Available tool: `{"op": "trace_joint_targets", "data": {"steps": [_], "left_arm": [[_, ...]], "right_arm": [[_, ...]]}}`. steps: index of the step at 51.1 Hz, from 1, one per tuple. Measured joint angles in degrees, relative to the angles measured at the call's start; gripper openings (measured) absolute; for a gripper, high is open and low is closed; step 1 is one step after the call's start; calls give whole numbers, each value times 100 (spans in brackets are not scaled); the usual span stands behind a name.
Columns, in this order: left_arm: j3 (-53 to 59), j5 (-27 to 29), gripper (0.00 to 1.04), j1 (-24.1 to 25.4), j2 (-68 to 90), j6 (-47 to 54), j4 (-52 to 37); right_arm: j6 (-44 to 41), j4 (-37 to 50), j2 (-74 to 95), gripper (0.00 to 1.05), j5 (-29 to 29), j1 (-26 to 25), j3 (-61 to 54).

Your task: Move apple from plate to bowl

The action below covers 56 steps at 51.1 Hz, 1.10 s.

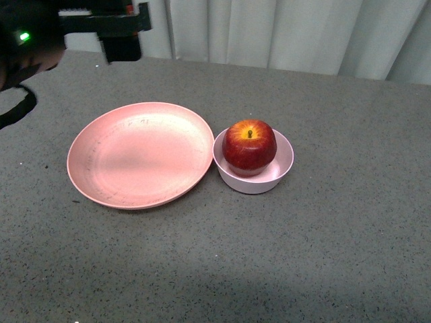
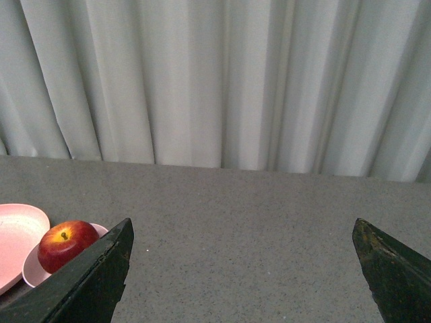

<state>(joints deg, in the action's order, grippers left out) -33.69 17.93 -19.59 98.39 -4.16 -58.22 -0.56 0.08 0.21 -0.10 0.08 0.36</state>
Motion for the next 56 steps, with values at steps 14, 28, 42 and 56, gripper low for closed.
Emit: {"op": "trace_joint_targets", "data": {"steps": [14,28,42,56], "left_arm": [[1740,-605,21,754,-1473,328,-866],[2555,-1054,4,1176,-2780,369,-348],[2983,-1296,4,1453,-3965,369,422],[3213,-1768,4,1943,-5119,376,1325]], "right_arm": [[0,0,0,95,-2,2,0],[0,0,0,95,2,2,0],[0,0,0,95,2,2,0],[0,0,0,95,0,2,0]]}}
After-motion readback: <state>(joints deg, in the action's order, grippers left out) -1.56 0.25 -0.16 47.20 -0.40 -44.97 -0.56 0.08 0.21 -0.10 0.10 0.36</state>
